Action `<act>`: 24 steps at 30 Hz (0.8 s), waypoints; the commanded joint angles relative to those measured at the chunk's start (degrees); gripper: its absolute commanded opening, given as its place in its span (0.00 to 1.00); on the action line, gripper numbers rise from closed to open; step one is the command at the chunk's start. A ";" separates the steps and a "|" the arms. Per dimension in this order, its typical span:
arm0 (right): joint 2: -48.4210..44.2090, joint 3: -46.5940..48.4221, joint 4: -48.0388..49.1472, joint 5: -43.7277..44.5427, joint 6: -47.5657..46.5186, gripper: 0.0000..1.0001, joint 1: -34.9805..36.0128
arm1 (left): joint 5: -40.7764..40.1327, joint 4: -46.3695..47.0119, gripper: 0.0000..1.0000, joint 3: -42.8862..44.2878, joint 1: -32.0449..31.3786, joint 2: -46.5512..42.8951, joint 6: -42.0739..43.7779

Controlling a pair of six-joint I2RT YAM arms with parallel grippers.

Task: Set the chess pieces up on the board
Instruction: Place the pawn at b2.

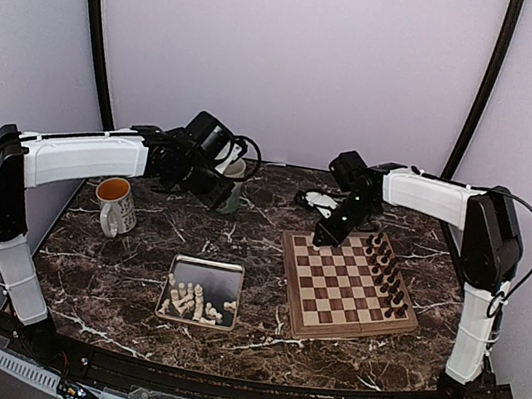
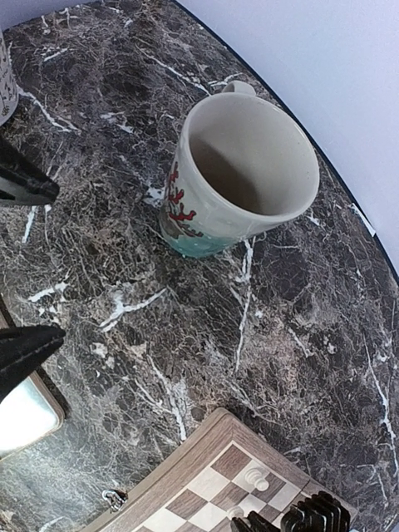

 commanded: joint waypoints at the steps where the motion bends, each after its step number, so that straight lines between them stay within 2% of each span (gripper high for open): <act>1: 1.76 2.40 0.67 0.14 0.84 0.04 0.22 | 0.52 -1.53 0.51 1.84 0.10 0.07 -0.37; 18: 3.34 2.11 0.21 -0.94 0.46 0.06 0.21 | 0.52 -1.84 0.51 2.01 0.12 0.34 -0.20; 24: 3.69 2.13 0.21 -1.03 0.52 0.10 0.24 | 0.52 -2.03 0.51 2.10 0.12 0.52 -0.19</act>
